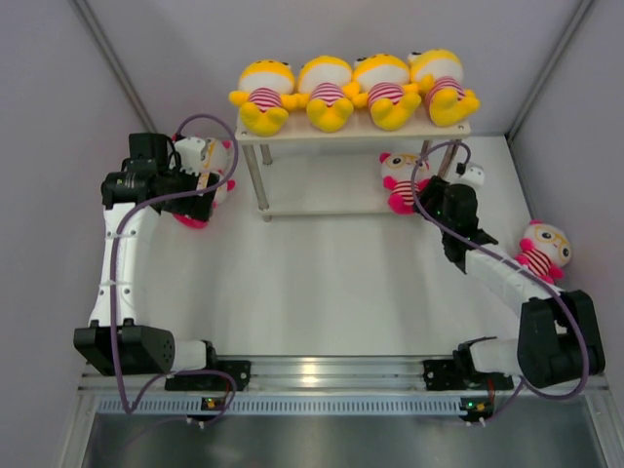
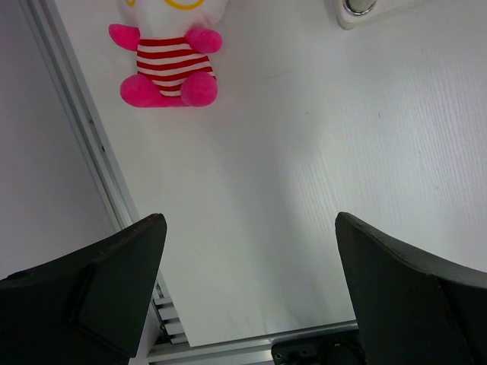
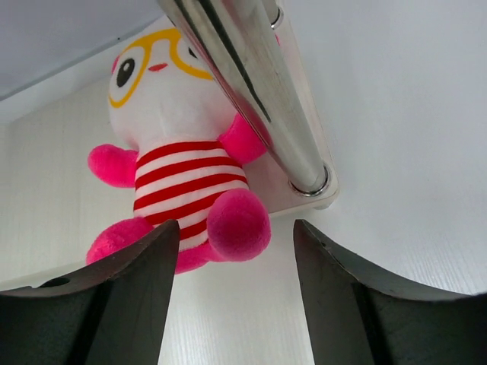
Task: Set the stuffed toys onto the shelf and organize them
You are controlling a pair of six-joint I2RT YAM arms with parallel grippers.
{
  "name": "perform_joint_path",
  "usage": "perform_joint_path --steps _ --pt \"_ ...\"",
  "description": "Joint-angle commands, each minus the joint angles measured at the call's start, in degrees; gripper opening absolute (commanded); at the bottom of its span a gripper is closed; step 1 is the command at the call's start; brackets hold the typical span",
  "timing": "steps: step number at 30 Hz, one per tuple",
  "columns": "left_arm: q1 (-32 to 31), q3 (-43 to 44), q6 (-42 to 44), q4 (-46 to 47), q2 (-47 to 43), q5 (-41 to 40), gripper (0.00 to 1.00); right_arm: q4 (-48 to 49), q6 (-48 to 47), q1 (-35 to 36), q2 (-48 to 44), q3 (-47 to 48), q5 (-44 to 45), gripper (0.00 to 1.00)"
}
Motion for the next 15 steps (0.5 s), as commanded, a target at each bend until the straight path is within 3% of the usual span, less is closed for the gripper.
perform_joint_path --steps 1,6,9,15 --pt "0.27 -0.17 0.40 0.53 -1.60 0.99 0.99 -3.06 0.66 1.27 -4.20 0.10 0.72 0.62" --pt "0.27 -0.34 0.40 0.62 -1.43 0.38 0.99 -4.38 4.07 3.63 -6.67 -3.24 0.45 0.59" --pt "0.36 -0.34 0.22 0.62 -1.43 0.03 0.99 -5.79 6.19 5.13 -4.75 -3.68 0.89 0.48" --pt "0.27 -0.43 0.22 0.62 -1.60 -0.76 0.99 0.00 6.29 5.75 0.78 -2.37 0.36 0.40"
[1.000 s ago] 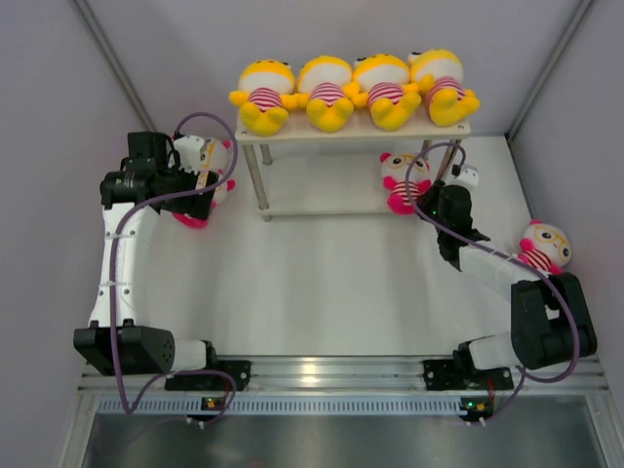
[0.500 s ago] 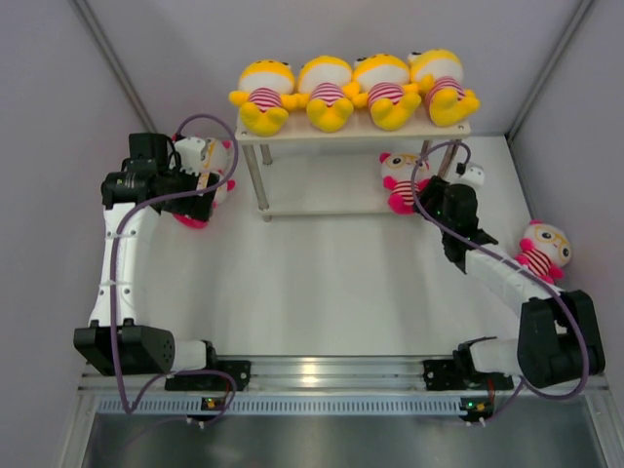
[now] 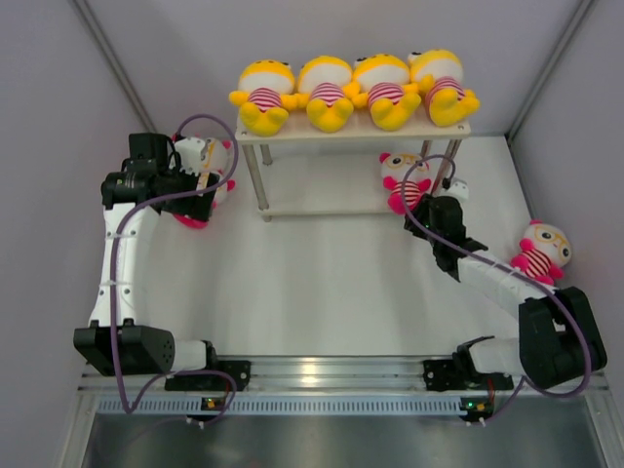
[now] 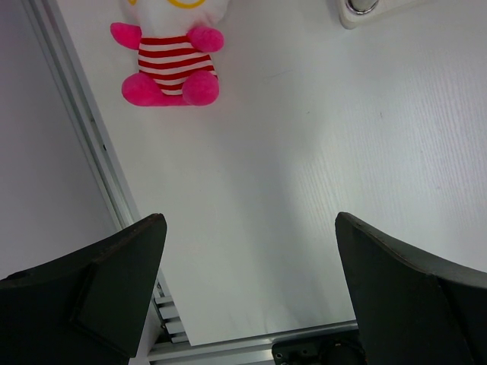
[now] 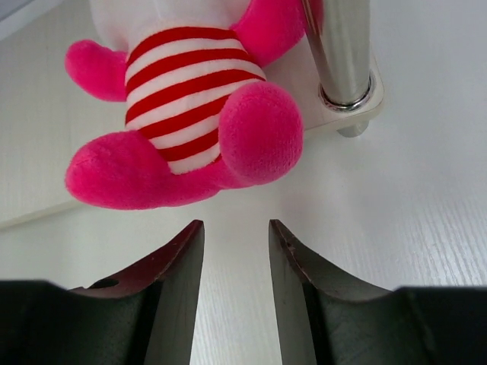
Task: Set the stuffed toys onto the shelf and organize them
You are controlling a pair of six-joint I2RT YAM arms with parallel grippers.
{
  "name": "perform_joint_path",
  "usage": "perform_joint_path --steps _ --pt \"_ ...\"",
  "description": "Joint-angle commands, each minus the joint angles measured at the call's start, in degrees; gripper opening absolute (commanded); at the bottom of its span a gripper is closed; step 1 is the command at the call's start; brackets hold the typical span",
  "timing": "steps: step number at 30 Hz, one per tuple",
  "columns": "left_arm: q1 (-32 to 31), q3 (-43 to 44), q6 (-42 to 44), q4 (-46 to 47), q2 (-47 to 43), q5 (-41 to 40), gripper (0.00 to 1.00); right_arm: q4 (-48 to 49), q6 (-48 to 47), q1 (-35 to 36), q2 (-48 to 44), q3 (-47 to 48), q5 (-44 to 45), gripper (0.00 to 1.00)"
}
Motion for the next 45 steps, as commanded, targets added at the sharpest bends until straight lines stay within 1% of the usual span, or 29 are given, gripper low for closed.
perform_joint_path --steps 1,6,9,14,18,19,20,21,22,23,24,25,26,28,29,31,32,33,35,36,37,39,40,42,43,44,45 --pt "0.27 -0.41 0.29 0.62 -1.60 -0.98 0.99 4.47 1.28 0.79 3.11 2.76 0.80 0.40" --pt "0.36 -0.50 0.38 0.70 -1.78 -1.51 0.99 4.04 0.40 0.79 9.52 7.95 3.00 0.38" --pt "0.27 -0.59 0.38 0.62 -1.86 -1.87 0.99 3.77 0.40 0.53 11.03 9.81 3.88 0.38" --pt "0.27 -0.94 0.55 0.62 -1.69 -2.04 0.99 2.99 0.31 0.52 10.42 9.46 5.90 0.40" --pt "0.27 -1.03 0.55 0.70 -1.69 -1.69 0.99 0.44 0.66 0.44 7.01 7.44 6.69 0.43" --pt "0.27 -1.11 0.55 0.62 -1.86 -1.69 0.99 -0.18 1.01 0.44 5.95 5.96 7.65 0.47" --pt "0.27 -1.11 0.55 0.53 -1.78 -1.69 0.99 -3.23 2.06 0.44 4.63 5.33 8.44 0.50" --pt "0.27 -1.29 0.73 0.62 -1.86 -1.69 0.99 -4.83 2.59 0.35 1.57 4.72 9.49 0.52" --pt "0.27 -1.46 0.73 0.62 -1.78 -1.60 0.99 -7.28 3.21 0.44 -0.03 3.67 13.07 0.59" --pt "0.27 -1.55 0.73 0.62 -1.60 -1.52 0.99 -9.83 4.87 0.35 -1.61 3.39 15.46 0.63" --pt "0.27 -1.64 0.73 0.62 -1.60 -1.17 0.99 -15.68 5.58 0.17 -4.67 2.87 17.66 0.68" --pt "0.18 -1.55 0.82 0.53 -1.43 -0.99 0.99 -18.35 6.28 -0.18 -6.18 2.69 19.68 0.73" --pt "0.27 -1.38 0.90 0.62 -1.16 -0.81 0.99 -20.38 6.99 -1.74 -9.15 2.43 21.61 0.78" --pt "0.18 -1.03 0.99 0.62 -1.25 0.15 0.99 -24.96 6.91 -4.47 -11.81 1.11 21.46 0.81" --pt "0.18 -1.03 1.08 0.62 -1.25 0.42 0.99 -26.45 6.91 -7.97 -14.08 0.67 21.37 0.82" --pt "0.18 -0.94 1.08 0.62 -1.51 0.86 0.99 -29.95 6.99 -12.20 -16.12 -0.03 21.81 0.87" --pt "0.27 -1.03 1.17 0.70 -1.60 0.86 0.99 -31.28 7.69 -14.57 -17.61 -0.12 22.42 0.87" --pt "0.18 -1.11 1.25 0.53 -1.69 0.95 0.99 -32.51 8.04 -19.55 -18.14 0.49 23.47 0.90" --pt "0.18 -1.46 1.52 0.44 -2.04 0.77 0.99 -36.73 9.88 -24.32 -18.67 1.63 28.30 0.94" --pt "0.09 -1.55 1.69 0.44 -2.21 0.68 0.99 -38.40 10.59 -25.31 -18.50 2.85 30.49 0.95" --pt "0.18 -1.64 1.61 0.53 -2.30 0.68 0.99 -40.94 11.21 -26.01 -18.24 3.30 34.95 0.99" --pt "0.01 -1.82 1.78 0.53 -2.30 1.12 0.99 -43.16 14.54 -27.60 -16.75 3.92 38.84 0.99" --pt "0.01 -1.73 1.78 0.44 -2.30 1.30 0.99 -43.42 14.99 -28.38 -16.05 3.92 39.03 0.99" --pt "-0.35 -1.47 1.78 0.44 -2.39 1.74 0.99 -42.90 15.43 -32.59 -14.29 3.48 36.59 0.99" --pt "-0.43 -1.47 1.78 0.44 -2.39 1.65 0.99 -41.94 15.43 -34.35 -14.02 3.13 33.18 0.99" --pt "-0.52 -1.20 1.78 0.44 -2.48 1.48 0.99 -39.67 14.47 -38.89 -14.02 2.78 31.06 0.99" --pt "-0.52 -1.20 1.87 0.44 -2.74 1.21 0.99 -37.56 13.25 -41.37 -14.36 1.99 28.78 0.99"
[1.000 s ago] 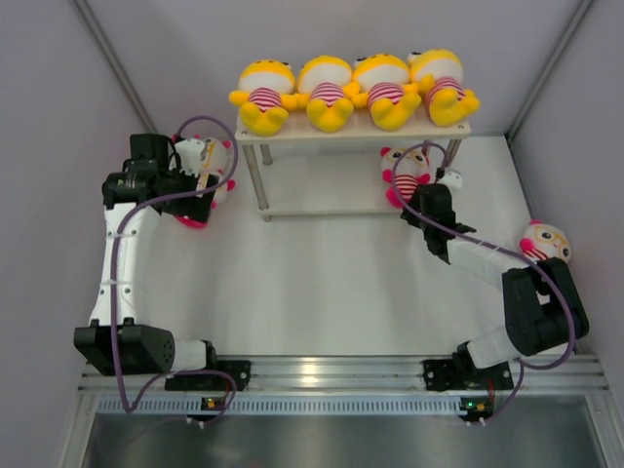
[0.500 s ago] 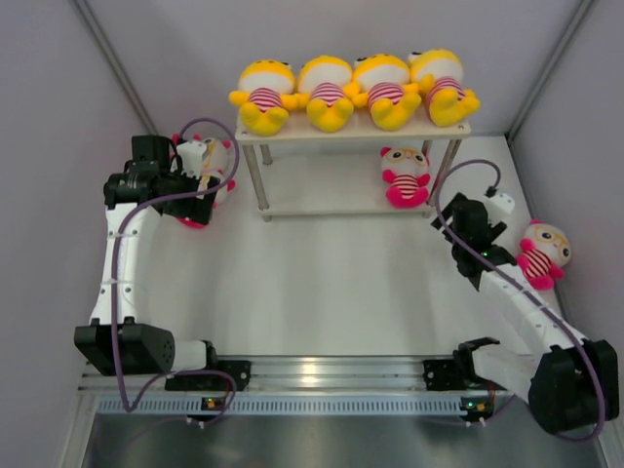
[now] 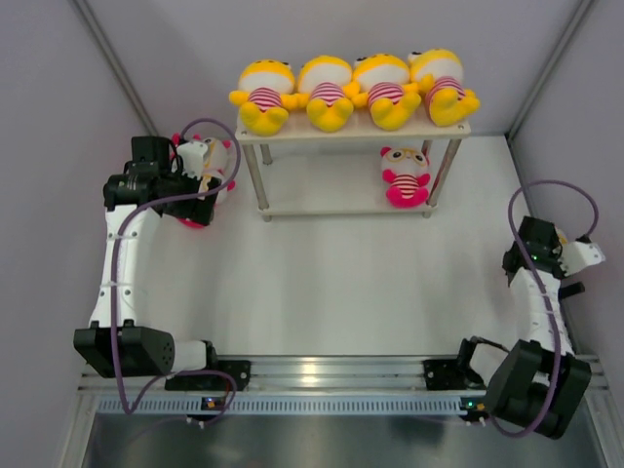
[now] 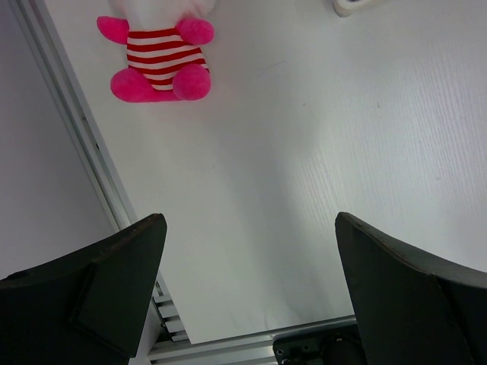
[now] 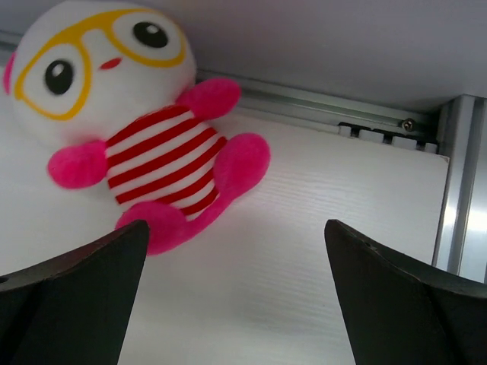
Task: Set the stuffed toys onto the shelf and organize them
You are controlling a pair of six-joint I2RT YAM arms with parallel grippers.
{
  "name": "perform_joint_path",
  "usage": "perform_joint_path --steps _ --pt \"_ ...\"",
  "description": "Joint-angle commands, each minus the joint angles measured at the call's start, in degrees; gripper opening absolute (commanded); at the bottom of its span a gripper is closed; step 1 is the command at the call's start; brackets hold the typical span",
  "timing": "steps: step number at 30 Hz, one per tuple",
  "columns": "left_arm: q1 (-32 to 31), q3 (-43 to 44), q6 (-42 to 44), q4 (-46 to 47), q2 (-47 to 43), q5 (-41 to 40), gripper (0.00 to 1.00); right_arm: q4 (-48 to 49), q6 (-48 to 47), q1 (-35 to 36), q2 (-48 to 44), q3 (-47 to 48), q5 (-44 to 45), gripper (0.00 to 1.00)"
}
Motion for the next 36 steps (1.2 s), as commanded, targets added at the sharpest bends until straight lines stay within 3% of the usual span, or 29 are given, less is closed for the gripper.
perform_joint_path --steps 1,6,17,27,29,33,36 --pt "-0.30 0.55 1.06 0.55 -2.39 0.71 0.99 3.85 -1.34 -8.67 -0.79 0.76 -6.16 0.99" --pt "-0.22 -0.15 1.06 0.55 -2.48 0.71 0.99 14.48 -8.47 -12.99 -4.57 -2.57 -12.15 0.99" --pt "-0.30 -0.07 1.41 0.55 -2.13 0.09 0.99 21.25 -5.13 -22.13 -0.72 -6.62 -23.32 0.99" --pt "-0.30 0.28 1.06 0.20 -2.04 -0.08 0.99 30.13 -5.66 -23.10 5.70 -10.57 -27.81 0.96" --pt "-0.30 0.28 1.24 0.03 -2.04 -0.17 0.99 32.69 -6.10 -23.45 7.28 -11.02 -28.86 0.91" --pt "-0.30 0.37 1.24 0.11 -2.04 -0.61 0.99 35.33 -7.50 -23.89 9.48 -11.10 -30.62 0.62" --pt "-0.30 0.46 1.33 0.03 -1.96 -0.52 0.99 37.26 -8.91 -23.90 9.40 -11.63 -32.55 0.30"
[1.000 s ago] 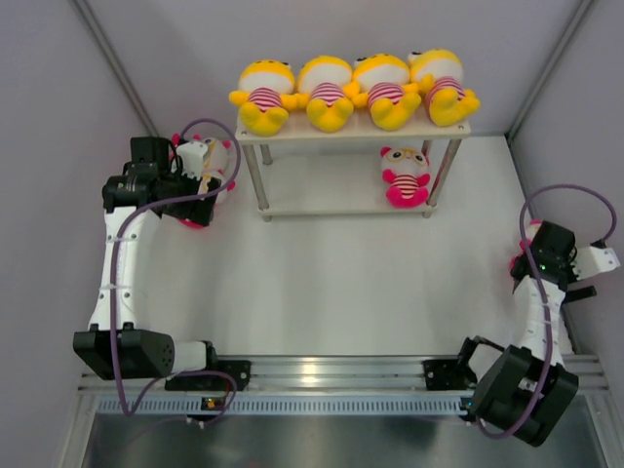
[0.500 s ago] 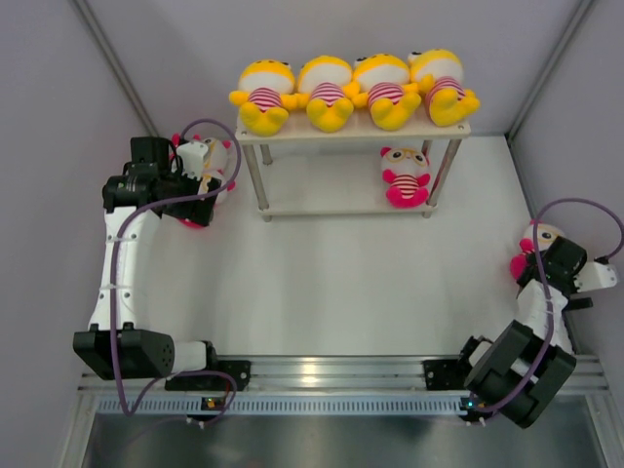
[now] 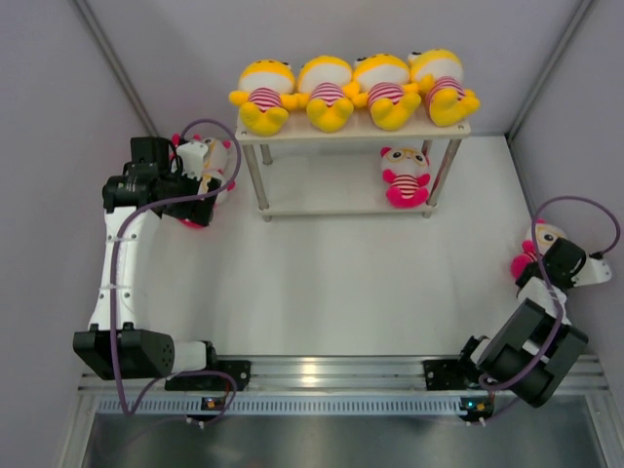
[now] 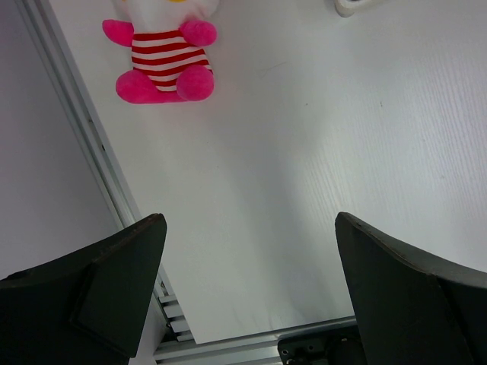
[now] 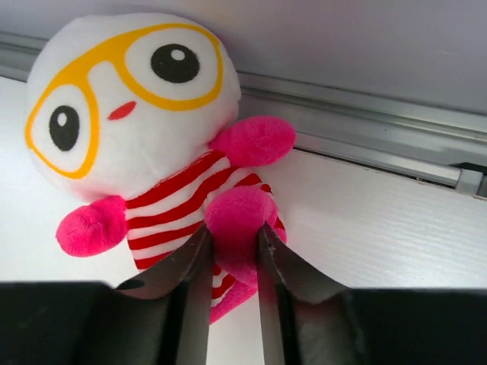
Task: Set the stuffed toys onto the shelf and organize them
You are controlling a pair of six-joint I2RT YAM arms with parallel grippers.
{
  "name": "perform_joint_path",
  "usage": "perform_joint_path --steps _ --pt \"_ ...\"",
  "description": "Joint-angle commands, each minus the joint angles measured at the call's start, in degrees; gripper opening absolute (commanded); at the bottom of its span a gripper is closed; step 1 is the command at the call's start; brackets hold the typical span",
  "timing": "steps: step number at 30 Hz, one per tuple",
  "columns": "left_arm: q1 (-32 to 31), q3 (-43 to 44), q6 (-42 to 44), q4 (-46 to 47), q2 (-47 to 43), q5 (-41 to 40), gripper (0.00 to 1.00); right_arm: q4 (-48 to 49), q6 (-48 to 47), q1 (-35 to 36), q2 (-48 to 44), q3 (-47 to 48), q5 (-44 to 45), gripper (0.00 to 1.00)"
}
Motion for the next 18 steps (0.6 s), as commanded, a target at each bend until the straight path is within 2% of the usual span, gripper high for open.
perform_joint_path --steps 1,4,9,16,18 --pt "-0.04 0.44 0.50 0.13 -1.15 -0.11 0.99 5.38 -2.33 -0.88 -0.13 -0.73 -3.38 0.23" --pt "-0.13 0.61 0.49 0.13 -0.97 0.07 0.99 4.78 -3.04 -0.62 -1.36 -0.29 -7.86 0.00" --pt "-0.13 0.79 0.14 0.05 -0.88 -0.02 0.99 -1.73 -3.83 3.50 -4.78 2.70 -10.85 0.00" --pt "-0.13 0.70 -0.65 0.05 -0.79 -0.90 0.99 -18.16 -6.03 21.94 -18.90 4.20 -7.78 0.00" --pt "-0.13 0.61 -0.65 0.05 -0.71 -0.90 0.99 -23.41 -5.94 23.98 -23.05 4.19 -9.17 0.00"
